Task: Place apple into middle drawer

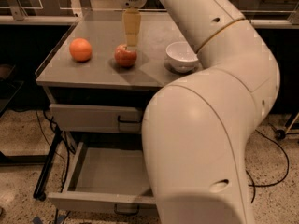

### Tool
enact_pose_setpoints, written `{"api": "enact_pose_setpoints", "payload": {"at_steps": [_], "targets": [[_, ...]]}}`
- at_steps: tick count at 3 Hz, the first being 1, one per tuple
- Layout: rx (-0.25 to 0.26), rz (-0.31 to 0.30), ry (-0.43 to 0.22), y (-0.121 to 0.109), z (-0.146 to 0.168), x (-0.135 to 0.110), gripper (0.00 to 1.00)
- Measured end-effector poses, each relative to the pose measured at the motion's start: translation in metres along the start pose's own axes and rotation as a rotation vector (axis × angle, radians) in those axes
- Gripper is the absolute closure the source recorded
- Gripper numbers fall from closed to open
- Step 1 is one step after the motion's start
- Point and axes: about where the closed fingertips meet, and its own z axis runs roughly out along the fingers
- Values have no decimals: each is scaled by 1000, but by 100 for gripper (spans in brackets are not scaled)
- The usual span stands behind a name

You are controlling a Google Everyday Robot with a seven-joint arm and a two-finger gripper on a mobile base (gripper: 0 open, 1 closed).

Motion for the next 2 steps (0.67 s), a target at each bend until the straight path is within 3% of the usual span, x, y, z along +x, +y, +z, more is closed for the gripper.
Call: {"api": "enact_pose_setpoints", "payload": {"at_steps": [1,2], "targets": [[31,0,-16,-9,4,-4,0],[18,11,-42,-14,17,-3,0]]}}
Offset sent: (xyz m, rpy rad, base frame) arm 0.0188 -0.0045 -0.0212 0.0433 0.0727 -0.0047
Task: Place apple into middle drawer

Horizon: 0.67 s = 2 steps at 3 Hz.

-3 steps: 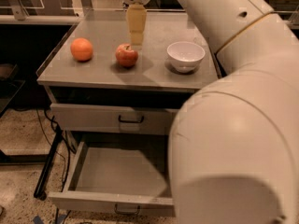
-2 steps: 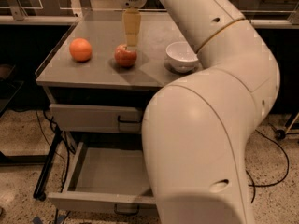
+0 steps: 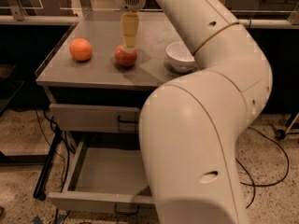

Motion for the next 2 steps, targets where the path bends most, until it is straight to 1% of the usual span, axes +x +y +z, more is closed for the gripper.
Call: {"api": "enact_pose_setpoints", "payload": {"at_steps": [2], "targets": [[-46,28,-24,-8,37,1,0]]}}
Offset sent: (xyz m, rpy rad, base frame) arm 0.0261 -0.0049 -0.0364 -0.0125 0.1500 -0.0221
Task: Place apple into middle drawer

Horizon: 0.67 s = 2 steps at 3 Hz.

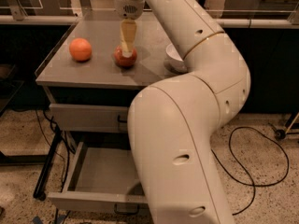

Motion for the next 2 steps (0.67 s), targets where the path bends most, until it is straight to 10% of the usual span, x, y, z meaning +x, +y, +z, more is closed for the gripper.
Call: {"api": "enact_pose_setpoints", "payload": {"at_steps": [2], "targets": [[-41,26,-18,-3,32,0,0]]}}
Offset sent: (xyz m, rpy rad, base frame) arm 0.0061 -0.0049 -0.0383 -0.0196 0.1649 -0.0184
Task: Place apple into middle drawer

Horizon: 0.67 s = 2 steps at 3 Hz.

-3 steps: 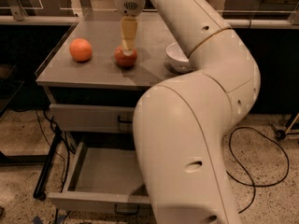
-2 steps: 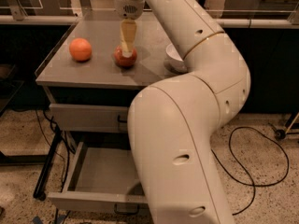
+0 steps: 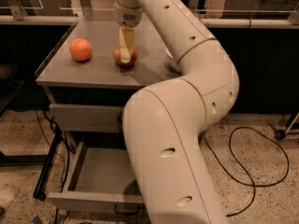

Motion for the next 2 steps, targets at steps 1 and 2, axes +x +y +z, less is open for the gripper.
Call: {"api": "enact_pose_setpoints", "payload": {"at_steps": [1,2], "targets": [[-22,7,-6,2,14,0,0],[-43,11,-9,4,25,-1,0]]}}
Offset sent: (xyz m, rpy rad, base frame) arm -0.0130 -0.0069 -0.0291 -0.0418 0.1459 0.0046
